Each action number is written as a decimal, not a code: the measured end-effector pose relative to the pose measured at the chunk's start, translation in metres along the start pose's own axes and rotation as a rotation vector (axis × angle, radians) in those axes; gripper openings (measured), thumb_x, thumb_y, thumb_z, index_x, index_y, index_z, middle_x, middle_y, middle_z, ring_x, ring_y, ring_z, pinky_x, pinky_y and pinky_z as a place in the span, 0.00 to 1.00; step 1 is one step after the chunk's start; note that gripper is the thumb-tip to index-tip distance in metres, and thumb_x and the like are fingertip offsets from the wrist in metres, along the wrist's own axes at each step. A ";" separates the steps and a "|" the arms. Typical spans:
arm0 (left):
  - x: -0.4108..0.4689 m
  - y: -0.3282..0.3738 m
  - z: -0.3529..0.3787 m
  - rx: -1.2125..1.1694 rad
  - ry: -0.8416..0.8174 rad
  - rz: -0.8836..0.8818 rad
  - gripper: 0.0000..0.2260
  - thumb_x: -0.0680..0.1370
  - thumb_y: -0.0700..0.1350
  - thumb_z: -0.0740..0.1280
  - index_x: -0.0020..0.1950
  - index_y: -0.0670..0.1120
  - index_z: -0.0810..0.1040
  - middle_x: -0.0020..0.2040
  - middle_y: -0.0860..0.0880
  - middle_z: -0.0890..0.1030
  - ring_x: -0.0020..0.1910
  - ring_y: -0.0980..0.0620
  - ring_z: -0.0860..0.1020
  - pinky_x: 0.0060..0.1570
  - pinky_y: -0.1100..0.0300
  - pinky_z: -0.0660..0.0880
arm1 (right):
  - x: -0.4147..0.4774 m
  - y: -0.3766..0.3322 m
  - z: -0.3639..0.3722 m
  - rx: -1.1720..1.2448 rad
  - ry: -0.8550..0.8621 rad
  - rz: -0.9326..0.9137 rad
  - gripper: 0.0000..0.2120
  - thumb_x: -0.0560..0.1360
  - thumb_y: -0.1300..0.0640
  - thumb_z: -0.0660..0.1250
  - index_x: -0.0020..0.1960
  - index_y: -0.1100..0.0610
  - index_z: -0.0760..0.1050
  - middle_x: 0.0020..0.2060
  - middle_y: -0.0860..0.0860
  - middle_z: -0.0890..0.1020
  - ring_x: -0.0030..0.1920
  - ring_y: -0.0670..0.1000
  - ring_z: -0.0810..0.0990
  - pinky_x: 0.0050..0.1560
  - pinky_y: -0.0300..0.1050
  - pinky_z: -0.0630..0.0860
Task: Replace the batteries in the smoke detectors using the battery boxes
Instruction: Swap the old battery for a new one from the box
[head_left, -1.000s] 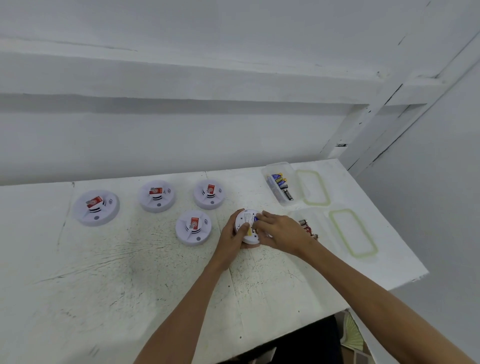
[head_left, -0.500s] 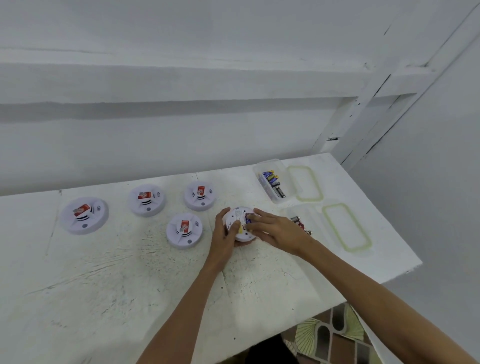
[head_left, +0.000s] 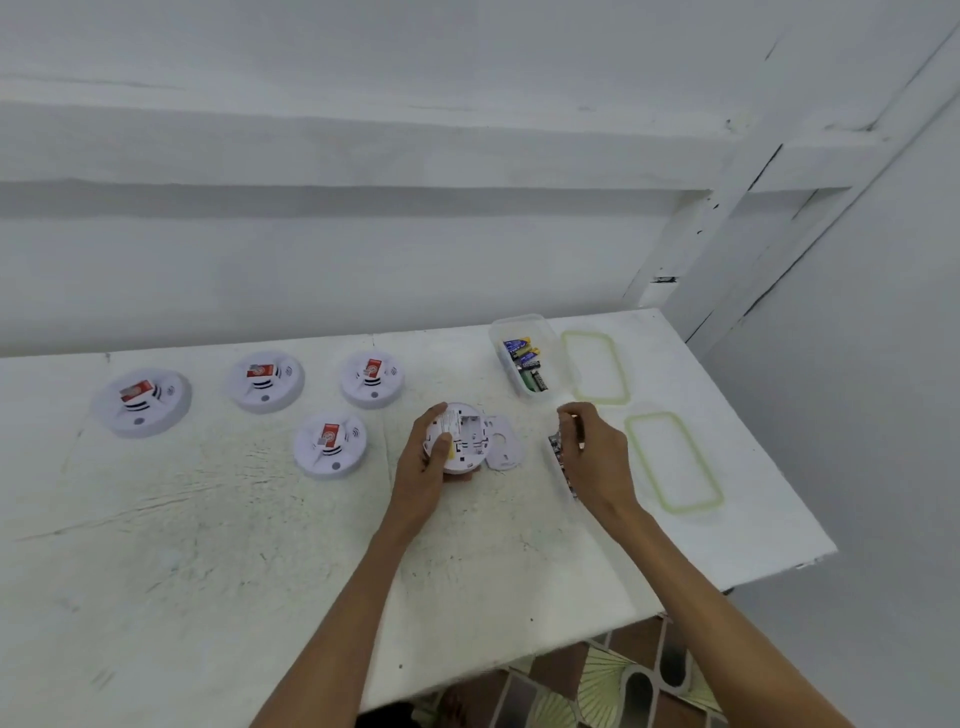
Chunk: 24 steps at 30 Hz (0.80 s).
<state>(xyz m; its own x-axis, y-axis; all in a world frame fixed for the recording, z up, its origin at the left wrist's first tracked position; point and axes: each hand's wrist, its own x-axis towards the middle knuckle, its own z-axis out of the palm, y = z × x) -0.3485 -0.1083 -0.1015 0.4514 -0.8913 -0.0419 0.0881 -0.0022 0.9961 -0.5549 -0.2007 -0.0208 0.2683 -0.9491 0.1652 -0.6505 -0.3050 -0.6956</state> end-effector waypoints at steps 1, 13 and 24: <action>-0.002 0.000 0.004 -0.016 0.002 0.003 0.17 0.87 0.43 0.60 0.76 0.56 0.71 0.71 0.55 0.77 0.67 0.53 0.79 0.52 0.50 0.85 | -0.001 0.007 -0.007 -0.049 -0.024 0.027 0.07 0.83 0.56 0.59 0.54 0.54 0.75 0.36 0.47 0.81 0.34 0.47 0.78 0.35 0.44 0.73; -0.013 -0.001 0.021 -0.074 0.082 0.011 0.16 0.88 0.43 0.60 0.76 0.51 0.72 0.71 0.48 0.78 0.62 0.42 0.83 0.47 0.40 0.85 | -0.005 0.055 -0.032 -0.485 -0.363 0.152 0.10 0.80 0.52 0.63 0.50 0.59 0.75 0.42 0.57 0.82 0.42 0.56 0.80 0.34 0.45 0.73; -0.018 -0.003 0.029 0.006 0.070 0.046 0.16 0.87 0.47 0.61 0.74 0.56 0.73 0.70 0.51 0.77 0.66 0.41 0.80 0.47 0.35 0.84 | -0.006 0.047 -0.029 -0.567 -0.398 0.160 0.10 0.80 0.53 0.64 0.53 0.62 0.72 0.43 0.54 0.70 0.42 0.54 0.71 0.38 0.43 0.66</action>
<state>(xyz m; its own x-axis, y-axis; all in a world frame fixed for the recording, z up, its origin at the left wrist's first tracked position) -0.3822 -0.1055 -0.1019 0.5159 -0.8566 -0.0016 0.0611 0.0349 0.9975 -0.6075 -0.2119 -0.0339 0.3076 -0.9175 -0.2522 -0.9441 -0.2613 -0.2011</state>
